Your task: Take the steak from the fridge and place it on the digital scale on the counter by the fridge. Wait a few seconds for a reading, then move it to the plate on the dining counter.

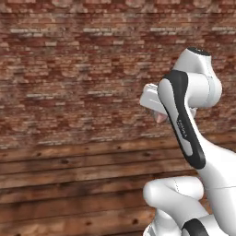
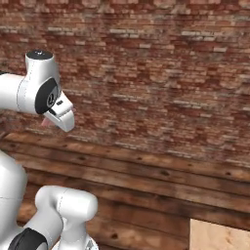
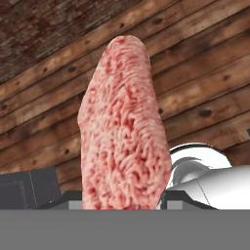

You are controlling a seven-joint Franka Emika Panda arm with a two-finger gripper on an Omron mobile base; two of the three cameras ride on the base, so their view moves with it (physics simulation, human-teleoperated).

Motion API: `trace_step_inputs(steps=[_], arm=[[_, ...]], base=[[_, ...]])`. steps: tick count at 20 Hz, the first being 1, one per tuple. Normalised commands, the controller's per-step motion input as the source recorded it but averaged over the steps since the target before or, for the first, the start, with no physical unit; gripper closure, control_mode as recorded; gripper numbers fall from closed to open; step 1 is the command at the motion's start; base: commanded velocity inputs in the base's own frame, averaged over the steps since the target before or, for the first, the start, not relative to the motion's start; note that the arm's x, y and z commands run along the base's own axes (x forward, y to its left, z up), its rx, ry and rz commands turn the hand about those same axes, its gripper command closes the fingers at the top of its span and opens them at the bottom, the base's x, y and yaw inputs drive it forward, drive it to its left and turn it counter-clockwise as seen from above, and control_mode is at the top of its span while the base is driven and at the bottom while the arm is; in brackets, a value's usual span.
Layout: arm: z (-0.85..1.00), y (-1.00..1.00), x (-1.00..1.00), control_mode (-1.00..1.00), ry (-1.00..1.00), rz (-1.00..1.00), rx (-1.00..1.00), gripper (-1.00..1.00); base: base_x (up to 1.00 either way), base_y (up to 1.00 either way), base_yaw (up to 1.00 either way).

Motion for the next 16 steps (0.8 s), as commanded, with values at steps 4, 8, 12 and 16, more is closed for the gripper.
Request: trace_step_inputs(steps=[4,8,12,16], arm=[[0.0,0.0,0.0,1.0,0.0,0.0,0.0,1.0],[0.0,0.0,0.0,1.0,0.0,0.0,0.0,1.0],[0.0,0.0,0.0,1.0,0.0,0.0,0.0,1.0],[0.0,0.0,0.0,1.0,0.0,0.0,0.0,1.0]], base=[[1.0,-0.17,-0.1],[1.0,-0.05,-0.3],[1.0,0.0,-0.46],[0.93,0.0,-0.55]])
